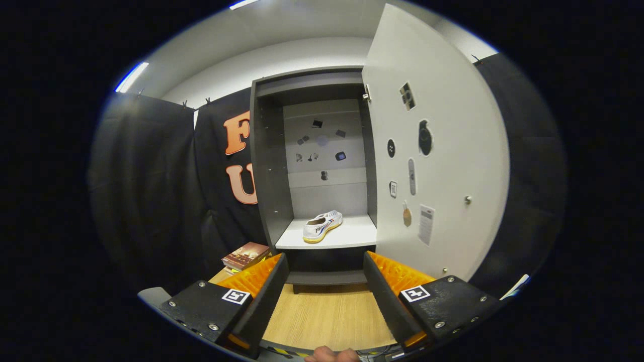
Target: Open the shoe cabinet door, grab the shoes and put them into the shoe cabinet, then close the shoe cabinet door.
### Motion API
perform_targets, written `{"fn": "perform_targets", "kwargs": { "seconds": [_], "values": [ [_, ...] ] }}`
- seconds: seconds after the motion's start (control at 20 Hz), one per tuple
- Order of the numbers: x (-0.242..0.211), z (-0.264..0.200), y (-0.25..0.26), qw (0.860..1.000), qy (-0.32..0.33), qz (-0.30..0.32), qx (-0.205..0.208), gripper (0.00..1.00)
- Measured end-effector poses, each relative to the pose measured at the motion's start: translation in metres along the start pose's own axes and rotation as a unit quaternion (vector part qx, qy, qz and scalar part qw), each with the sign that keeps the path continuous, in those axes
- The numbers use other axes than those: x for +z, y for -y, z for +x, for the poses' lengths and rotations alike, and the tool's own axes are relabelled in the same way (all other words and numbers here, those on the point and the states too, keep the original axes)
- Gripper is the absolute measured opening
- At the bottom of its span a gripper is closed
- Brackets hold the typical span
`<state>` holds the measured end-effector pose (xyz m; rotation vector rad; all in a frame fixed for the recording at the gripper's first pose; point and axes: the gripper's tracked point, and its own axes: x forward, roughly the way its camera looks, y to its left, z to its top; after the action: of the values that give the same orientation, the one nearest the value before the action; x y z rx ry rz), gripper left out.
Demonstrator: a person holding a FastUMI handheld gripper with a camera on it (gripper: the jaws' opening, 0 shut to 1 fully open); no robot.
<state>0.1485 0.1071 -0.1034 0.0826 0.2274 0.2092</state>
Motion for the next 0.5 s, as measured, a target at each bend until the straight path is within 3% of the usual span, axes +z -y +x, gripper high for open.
{"fn": "perform_targets", "kwargs": {
  "seconds": [0.35, 0.5],
  "values": [
    [0.016, -0.061, 0.072, 0.999, 0.025, 0.034, 0.032, 0.93],
    [0.020, -0.068, 0.113, 0.999, 0.033, 0.037, 0.011, 0.94]
  ]
}}
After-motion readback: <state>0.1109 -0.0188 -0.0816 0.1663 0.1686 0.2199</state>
